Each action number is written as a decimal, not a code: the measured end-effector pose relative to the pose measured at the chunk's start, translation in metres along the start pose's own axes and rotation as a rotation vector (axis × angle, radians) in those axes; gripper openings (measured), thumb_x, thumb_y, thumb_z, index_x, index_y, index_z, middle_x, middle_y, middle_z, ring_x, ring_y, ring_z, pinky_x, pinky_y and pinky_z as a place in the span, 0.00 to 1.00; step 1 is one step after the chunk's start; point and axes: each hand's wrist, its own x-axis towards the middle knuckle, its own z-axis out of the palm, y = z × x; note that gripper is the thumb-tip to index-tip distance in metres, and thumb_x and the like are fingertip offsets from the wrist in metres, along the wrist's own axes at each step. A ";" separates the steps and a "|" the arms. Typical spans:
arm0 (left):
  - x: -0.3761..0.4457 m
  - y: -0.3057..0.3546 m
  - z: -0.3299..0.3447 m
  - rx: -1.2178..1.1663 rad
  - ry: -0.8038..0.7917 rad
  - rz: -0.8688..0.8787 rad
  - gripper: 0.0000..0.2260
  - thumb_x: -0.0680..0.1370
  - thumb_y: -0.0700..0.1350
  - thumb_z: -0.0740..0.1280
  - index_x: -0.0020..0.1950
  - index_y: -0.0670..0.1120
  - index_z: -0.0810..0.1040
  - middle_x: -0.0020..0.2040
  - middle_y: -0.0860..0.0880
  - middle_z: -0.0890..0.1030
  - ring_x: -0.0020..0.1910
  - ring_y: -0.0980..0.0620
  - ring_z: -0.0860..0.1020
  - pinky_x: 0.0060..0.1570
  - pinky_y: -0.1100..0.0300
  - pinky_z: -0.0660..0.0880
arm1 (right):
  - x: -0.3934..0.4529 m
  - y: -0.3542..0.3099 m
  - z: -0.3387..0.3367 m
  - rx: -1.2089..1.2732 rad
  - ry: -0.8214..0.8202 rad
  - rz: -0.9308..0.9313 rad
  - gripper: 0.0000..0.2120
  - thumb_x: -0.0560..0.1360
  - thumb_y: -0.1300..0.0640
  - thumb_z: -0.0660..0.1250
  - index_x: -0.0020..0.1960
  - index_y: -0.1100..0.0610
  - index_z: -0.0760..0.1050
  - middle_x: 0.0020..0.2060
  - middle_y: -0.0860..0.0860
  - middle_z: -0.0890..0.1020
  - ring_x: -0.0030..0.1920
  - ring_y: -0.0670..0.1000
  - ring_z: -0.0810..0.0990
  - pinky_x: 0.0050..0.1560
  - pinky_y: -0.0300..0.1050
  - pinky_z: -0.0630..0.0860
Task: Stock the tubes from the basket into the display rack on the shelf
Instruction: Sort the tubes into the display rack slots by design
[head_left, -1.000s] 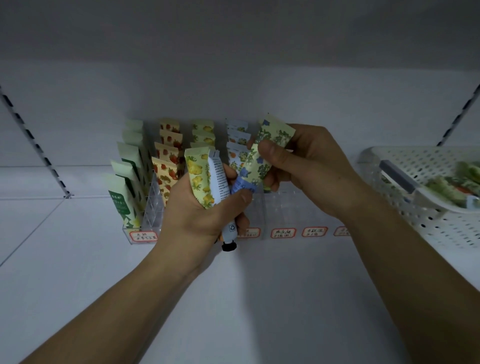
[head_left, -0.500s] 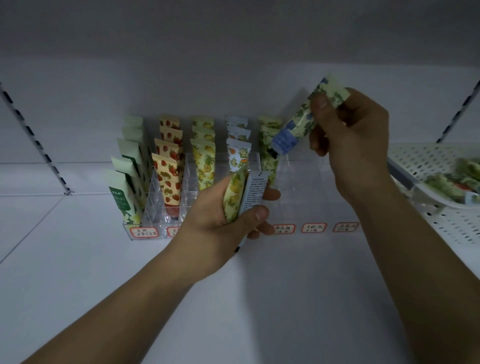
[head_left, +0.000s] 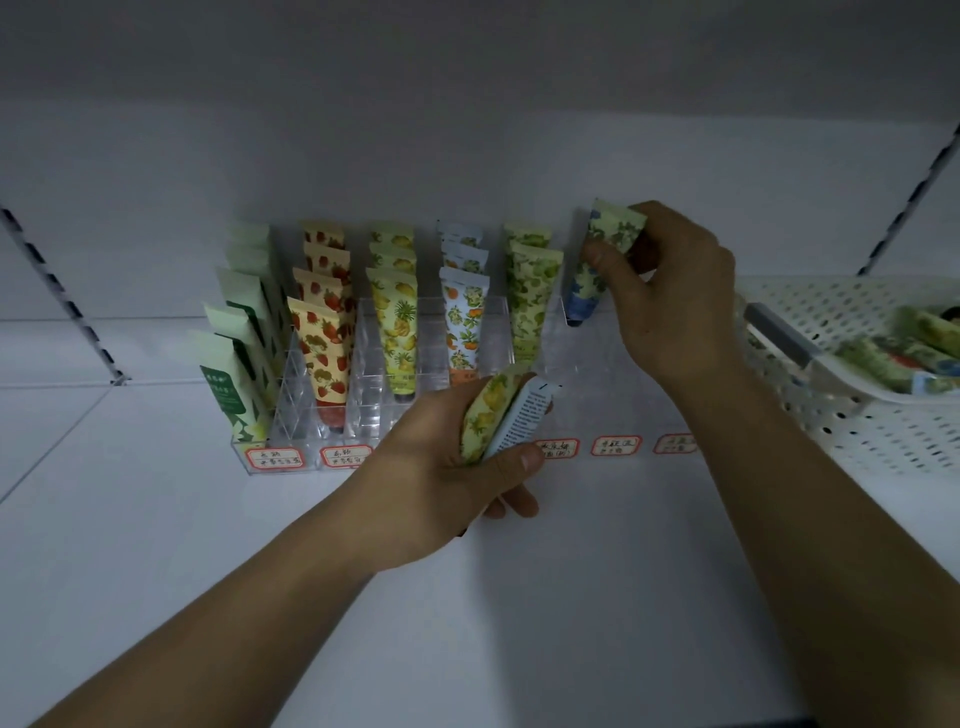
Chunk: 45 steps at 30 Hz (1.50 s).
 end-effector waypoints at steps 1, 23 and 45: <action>0.000 0.000 -0.001 0.012 -0.006 0.003 0.14 0.79 0.39 0.68 0.64 0.51 0.75 0.38 0.46 0.86 0.31 0.54 0.82 0.26 0.61 0.73 | -0.001 0.001 0.001 0.008 -0.006 0.016 0.07 0.77 0.54 0.71 0.51 0.58 0.80 0.36 0.40 0.76 0.35 0.31 0.75 0.37 0.23 0.66; 0.012 -0.013 -0.005 -0.488 0.030 0.068 0.17 0.74 0.37 0.65 0.64 0.39 0.75 0.48 0.43 0.81 0.42 0.45 0.77 0.39 0.51 0.74 | -0.019 -0.025 -0.014 0.154 0.225 0.015 0.13 0.78 0.57 0.68 0.51 0.52 0.62 0.35 0.54 0.72 0.33 0.51 0.73 0.35 0.34 0.68; 0.009 -0.003 0.001 -0.518 0.162 0.073 0.12 0.76 0.42 0.66 0.59 0.45 0.75 0.44 0.44 0.83 0.42 0.40 0.85 0.36 0.53 0.80 | -0.035 -0.043 -0.004 0.574 -0.436 0.111 0.13 0.76 0.68 0.58 0.54 0.53 0.73 0.30 0.64 0.73 0.27 0.55 0.69 0.29 0.44 0.68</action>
